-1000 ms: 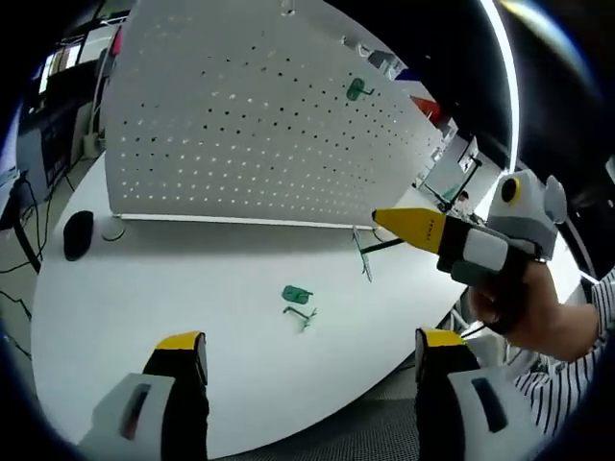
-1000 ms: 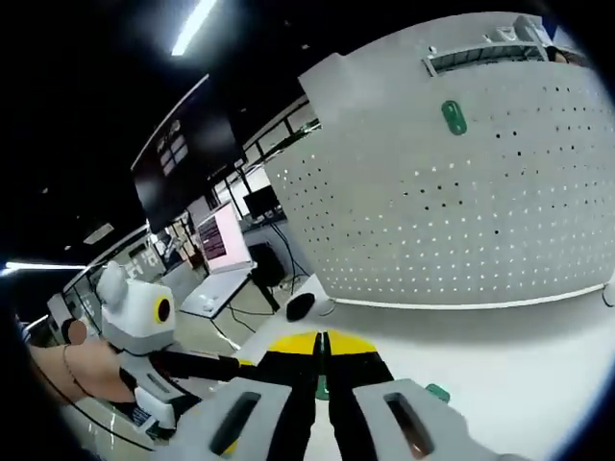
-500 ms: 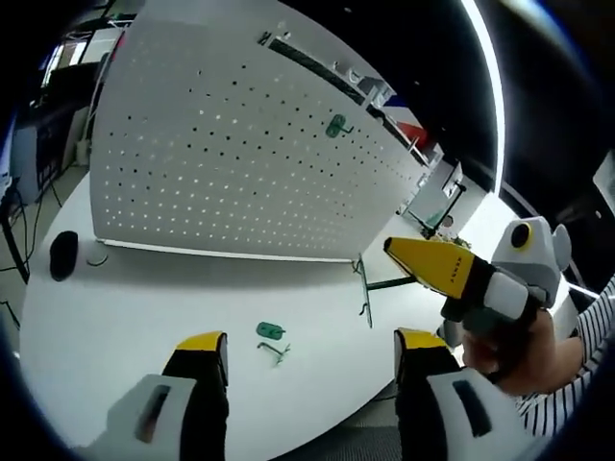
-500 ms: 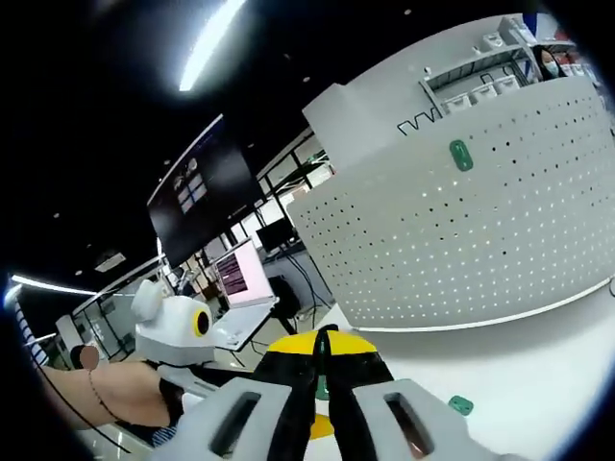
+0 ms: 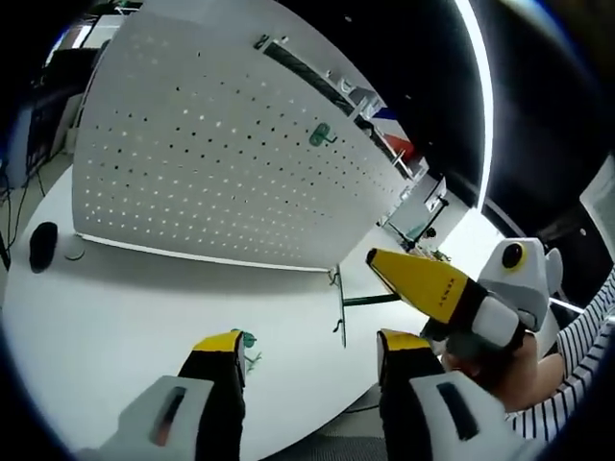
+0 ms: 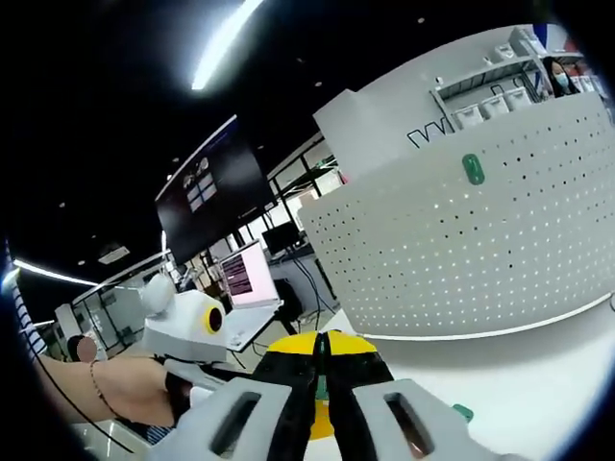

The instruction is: Insert the hook assembly into the mounting plate slot until the hook locks in place.

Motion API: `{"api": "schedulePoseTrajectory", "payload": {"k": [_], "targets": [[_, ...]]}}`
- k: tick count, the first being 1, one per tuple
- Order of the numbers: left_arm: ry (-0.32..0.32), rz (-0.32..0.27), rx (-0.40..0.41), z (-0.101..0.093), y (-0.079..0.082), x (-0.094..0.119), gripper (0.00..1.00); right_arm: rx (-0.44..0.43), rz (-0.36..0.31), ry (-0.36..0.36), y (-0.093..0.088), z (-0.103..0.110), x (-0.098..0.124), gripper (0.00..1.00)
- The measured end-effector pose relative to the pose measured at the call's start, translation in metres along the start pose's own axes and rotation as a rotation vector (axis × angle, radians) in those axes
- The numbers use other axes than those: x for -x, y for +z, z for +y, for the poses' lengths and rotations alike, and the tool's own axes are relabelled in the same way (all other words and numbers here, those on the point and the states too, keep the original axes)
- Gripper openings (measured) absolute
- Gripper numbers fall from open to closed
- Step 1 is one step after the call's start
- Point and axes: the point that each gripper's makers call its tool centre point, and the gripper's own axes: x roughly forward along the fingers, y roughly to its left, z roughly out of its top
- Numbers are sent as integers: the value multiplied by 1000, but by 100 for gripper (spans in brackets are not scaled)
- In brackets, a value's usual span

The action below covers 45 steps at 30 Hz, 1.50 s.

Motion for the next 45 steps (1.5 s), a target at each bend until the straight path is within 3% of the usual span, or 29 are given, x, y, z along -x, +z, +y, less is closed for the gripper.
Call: {"api": "schedulePoseTrajectory", "payload": {"k": [9,18,45], "targets": [[-41,1,15,-8,-1,1,42,13,0,15,-2,7,-1,0],[-90,-33,96,-12,3,3,34,25,8,19,-6,10,-2,0],[-113,-13,81,-11,-1,6,5,64,9,23,-10,13,1,0]]}}
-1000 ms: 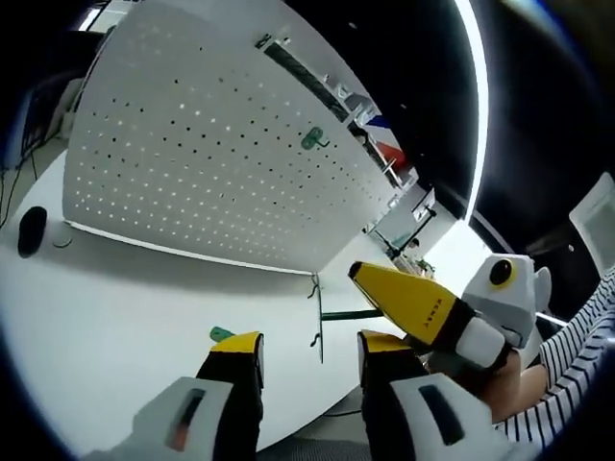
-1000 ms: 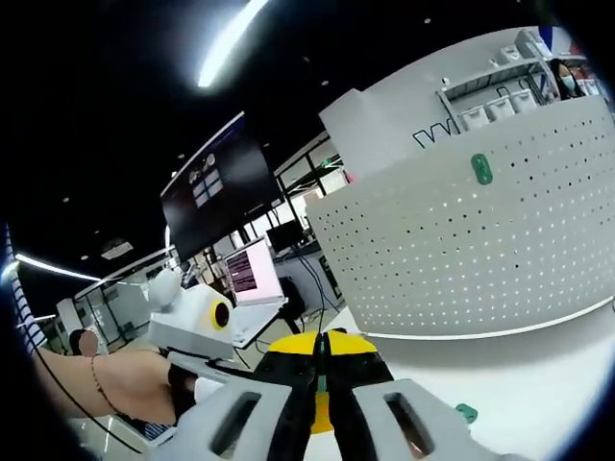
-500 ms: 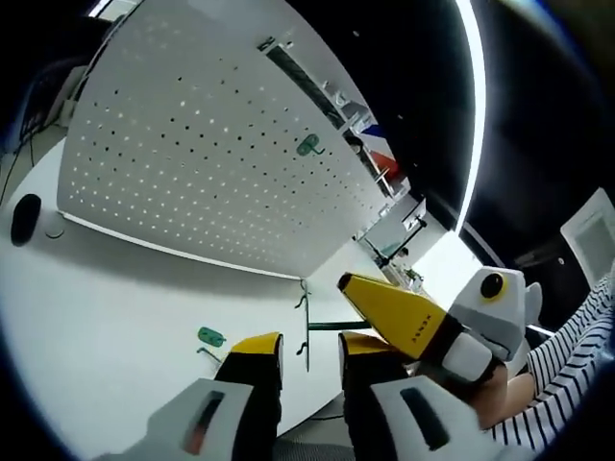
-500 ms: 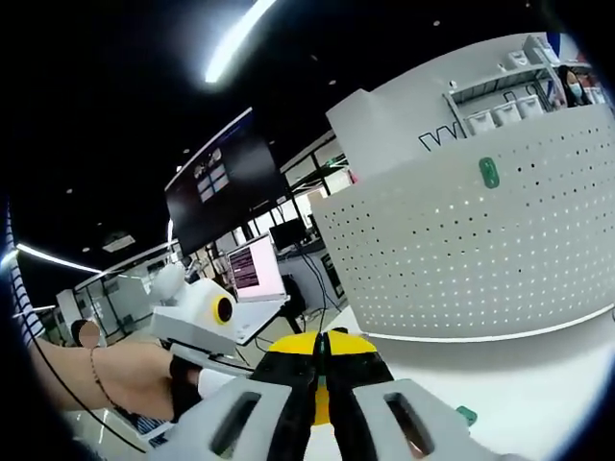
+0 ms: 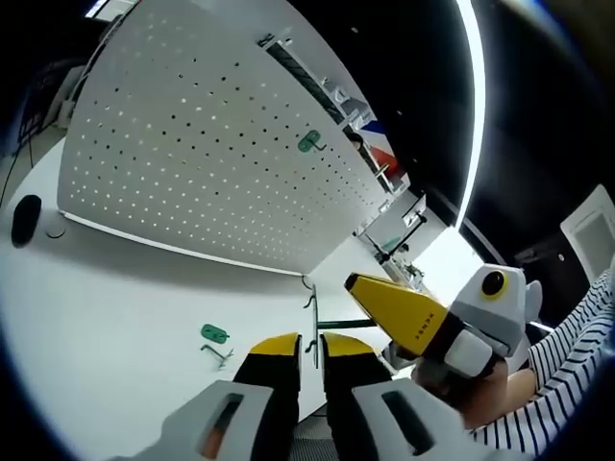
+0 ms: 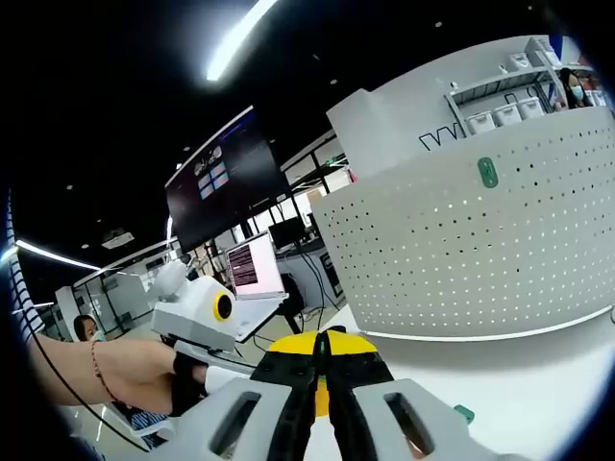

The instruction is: Insert the hook assembly into the mounting plate slot until the hook locks in place.

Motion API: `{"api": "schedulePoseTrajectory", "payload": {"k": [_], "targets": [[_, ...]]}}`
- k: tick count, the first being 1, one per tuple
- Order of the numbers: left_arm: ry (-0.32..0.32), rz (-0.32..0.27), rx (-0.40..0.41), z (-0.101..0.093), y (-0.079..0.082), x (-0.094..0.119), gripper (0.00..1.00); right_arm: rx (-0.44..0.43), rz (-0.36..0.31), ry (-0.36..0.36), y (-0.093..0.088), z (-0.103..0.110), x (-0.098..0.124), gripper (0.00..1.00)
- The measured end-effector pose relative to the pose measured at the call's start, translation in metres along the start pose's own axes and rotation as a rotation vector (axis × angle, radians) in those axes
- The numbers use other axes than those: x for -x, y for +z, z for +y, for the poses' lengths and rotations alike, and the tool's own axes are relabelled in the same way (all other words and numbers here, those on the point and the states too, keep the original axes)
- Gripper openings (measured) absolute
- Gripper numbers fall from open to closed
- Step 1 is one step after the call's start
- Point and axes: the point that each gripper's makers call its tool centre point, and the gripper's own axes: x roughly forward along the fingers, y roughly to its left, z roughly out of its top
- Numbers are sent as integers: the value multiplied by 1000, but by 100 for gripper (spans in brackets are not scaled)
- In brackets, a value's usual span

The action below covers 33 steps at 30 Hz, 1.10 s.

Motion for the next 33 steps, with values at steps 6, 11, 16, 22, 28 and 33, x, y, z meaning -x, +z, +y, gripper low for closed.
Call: {"api": "schedulePoseTrajectory", "payload": {"k": [6,11,16,22,28,33], "targets": [[-5,9,2,0,-2,1,4,5,0,-1,-1,1,1,0],[-12,11,7,-1,-4,1,3,12,0,-2,-2,3,2,0],[-10,8,9,-1,-3,2,2,25,-2,-3,-2,4,2,0],[57,68,-22,6,-11,2,1,-1,34,-6,-11,0,0,0],[109,69,-74,12,-9,5,1,-30,59,-5,-13,-1,-1,0],[202,55,-185,24,-1,11,1,-97,21,7,3,1,4,5]]}}
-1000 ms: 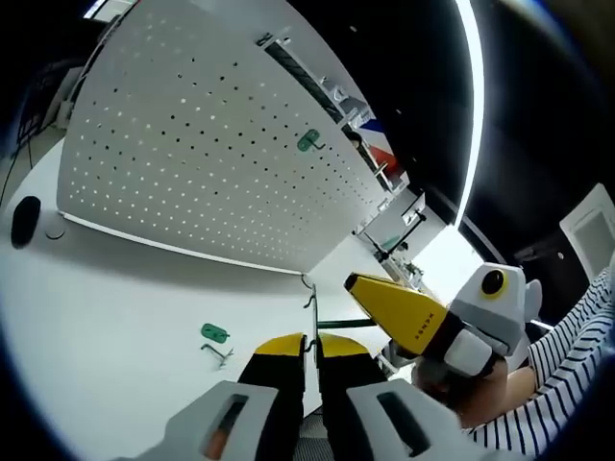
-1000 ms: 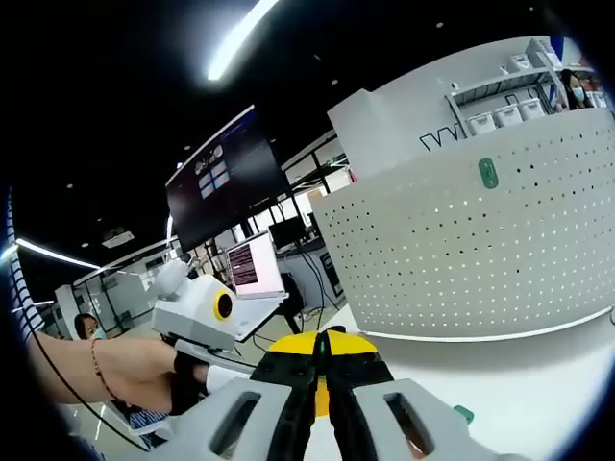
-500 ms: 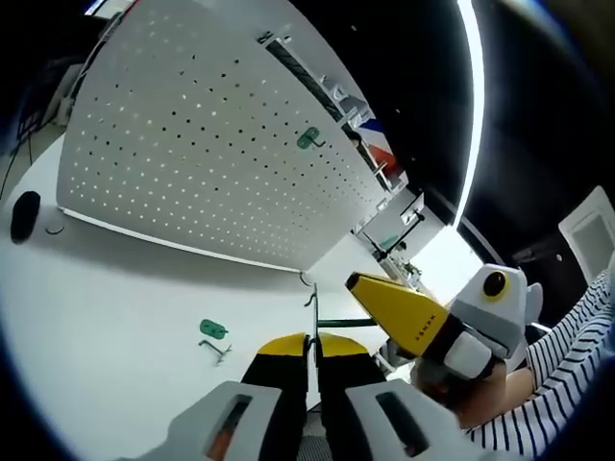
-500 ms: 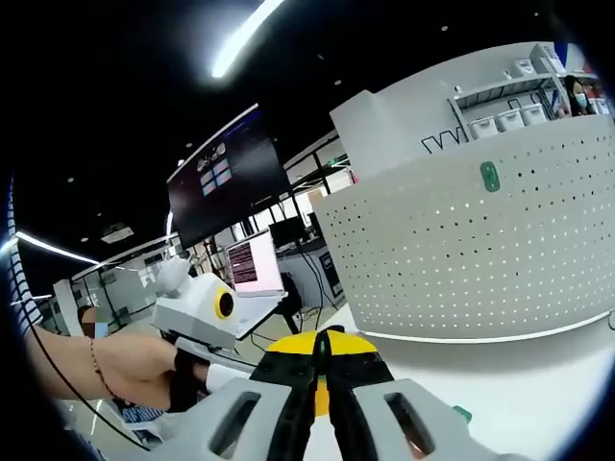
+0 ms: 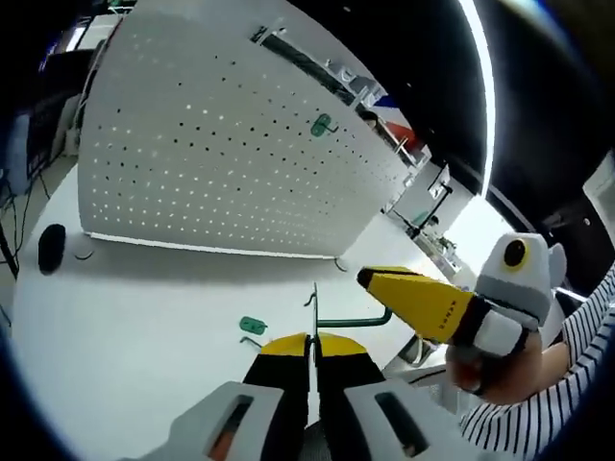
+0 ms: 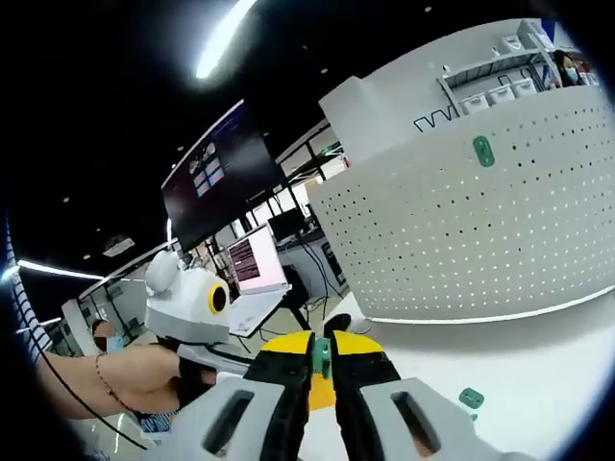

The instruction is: Insert the hook assembly into the mounting plate slot until the hook locks in place.

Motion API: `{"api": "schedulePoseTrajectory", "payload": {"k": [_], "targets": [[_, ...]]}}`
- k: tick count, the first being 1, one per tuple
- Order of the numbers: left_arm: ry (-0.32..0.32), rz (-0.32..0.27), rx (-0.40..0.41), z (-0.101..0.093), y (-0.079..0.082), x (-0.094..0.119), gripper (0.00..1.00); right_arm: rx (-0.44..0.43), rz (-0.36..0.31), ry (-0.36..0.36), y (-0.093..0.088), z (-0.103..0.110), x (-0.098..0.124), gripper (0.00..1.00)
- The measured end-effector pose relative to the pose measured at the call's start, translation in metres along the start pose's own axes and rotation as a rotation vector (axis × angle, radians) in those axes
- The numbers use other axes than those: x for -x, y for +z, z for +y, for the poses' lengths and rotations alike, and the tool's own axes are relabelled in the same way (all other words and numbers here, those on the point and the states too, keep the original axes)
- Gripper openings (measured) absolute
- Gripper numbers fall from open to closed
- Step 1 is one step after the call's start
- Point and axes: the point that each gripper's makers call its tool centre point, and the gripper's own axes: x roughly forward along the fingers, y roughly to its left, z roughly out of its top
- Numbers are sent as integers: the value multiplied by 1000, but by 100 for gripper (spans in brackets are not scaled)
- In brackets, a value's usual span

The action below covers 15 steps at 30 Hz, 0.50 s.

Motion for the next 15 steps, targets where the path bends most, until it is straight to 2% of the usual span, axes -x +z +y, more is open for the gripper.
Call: {"api": "schedulePoseTrajectory", "payload": {"k": [7,9,10,13,15], "targets": [[19,-52,-74,1,11,4,1,-23,8,0,9,-2,2,10],[37,-66,-105,1,14,5,1,-42,33,2,5,-4,3,10],[75,-60,-117,6,14,6,1,-44,48,-10,2,-6,3,10],[85,-79,-131,7,17,7,1,-42,68,-5,-4,-4,2,10],[87,-60,-192,4,17,7,1,-47,77,7,-7,0,1,10]]}}
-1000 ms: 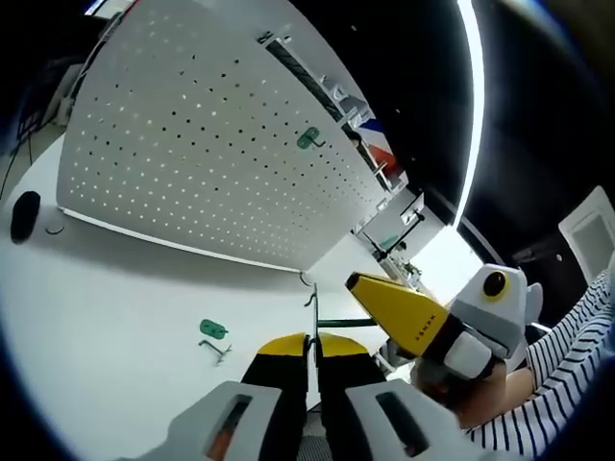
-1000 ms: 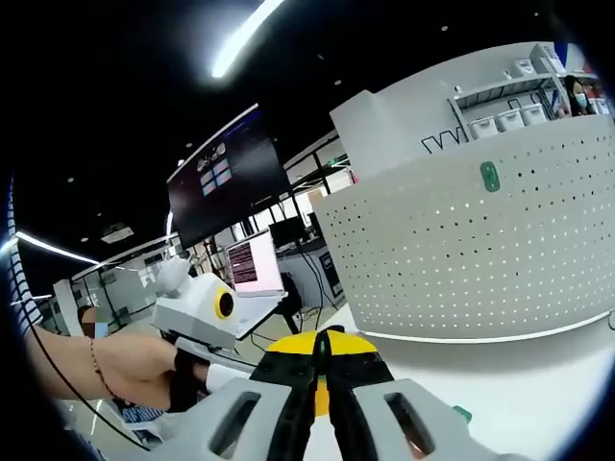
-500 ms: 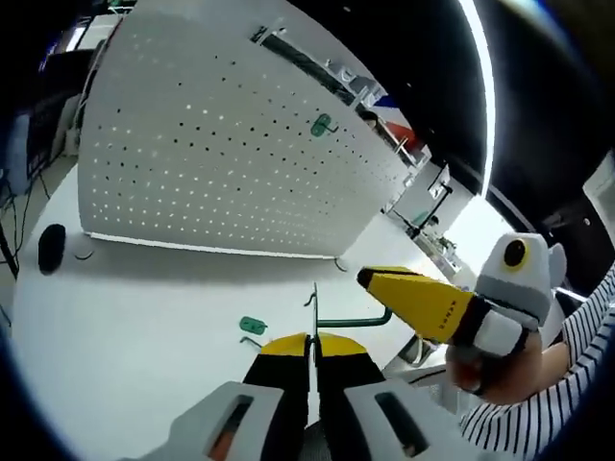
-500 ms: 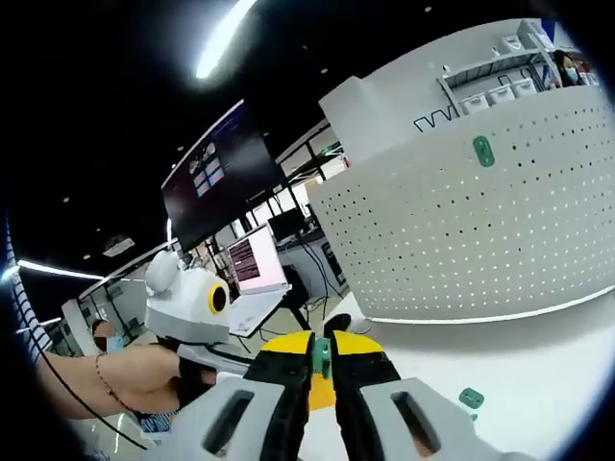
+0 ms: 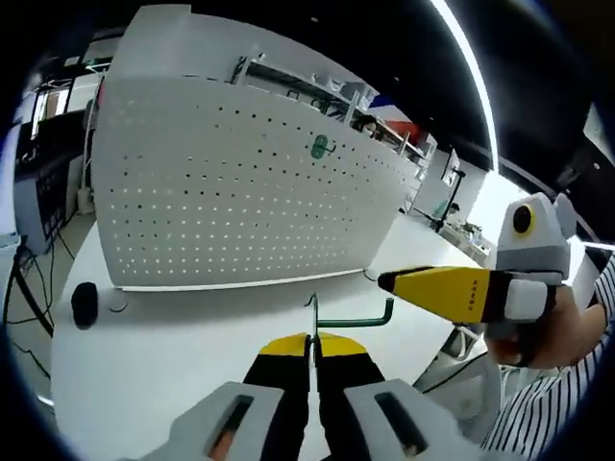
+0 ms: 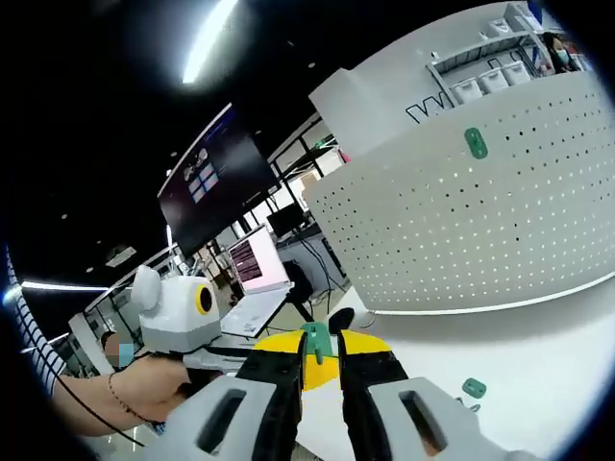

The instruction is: Insert the hook assembly into the mounting plate slot until the hook locks in place.

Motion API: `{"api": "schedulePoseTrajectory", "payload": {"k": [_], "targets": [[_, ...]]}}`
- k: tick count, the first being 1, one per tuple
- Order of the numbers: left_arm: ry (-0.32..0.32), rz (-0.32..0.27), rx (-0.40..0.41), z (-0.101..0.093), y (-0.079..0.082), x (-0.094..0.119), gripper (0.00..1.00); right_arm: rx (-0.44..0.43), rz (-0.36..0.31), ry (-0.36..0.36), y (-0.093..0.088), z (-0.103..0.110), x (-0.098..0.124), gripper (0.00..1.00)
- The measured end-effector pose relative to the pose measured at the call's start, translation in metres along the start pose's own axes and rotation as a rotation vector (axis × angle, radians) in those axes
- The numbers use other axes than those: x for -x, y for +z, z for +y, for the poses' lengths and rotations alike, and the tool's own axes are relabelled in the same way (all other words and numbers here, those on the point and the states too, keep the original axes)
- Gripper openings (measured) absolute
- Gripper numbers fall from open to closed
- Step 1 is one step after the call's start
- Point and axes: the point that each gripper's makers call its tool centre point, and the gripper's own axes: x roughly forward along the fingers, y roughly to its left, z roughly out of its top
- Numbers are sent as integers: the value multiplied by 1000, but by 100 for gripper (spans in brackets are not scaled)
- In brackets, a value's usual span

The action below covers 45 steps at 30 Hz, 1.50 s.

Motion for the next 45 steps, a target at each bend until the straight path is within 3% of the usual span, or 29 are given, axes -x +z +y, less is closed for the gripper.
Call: {"api": "schedulePoseTrajectory", "payload": {"k": [9,20,28,41,45], "targets": [[-51,-85,-50,-17,18,3,1,-4,6,26,-2,8,-4,10],[-49,-179,-151,-25,33,4,1,-6,-31,40,6,9,-2,5],[-34,-203,-178,-26,37,4,1,11,-50,46,10,8,-2,2],[-43,-176,-137,-18,23,4,3,51,-3,31,-2,6,-8,0],[-50,-201,-135,-17,26,6,4,98,16,49,0,10,-11,0]]}}
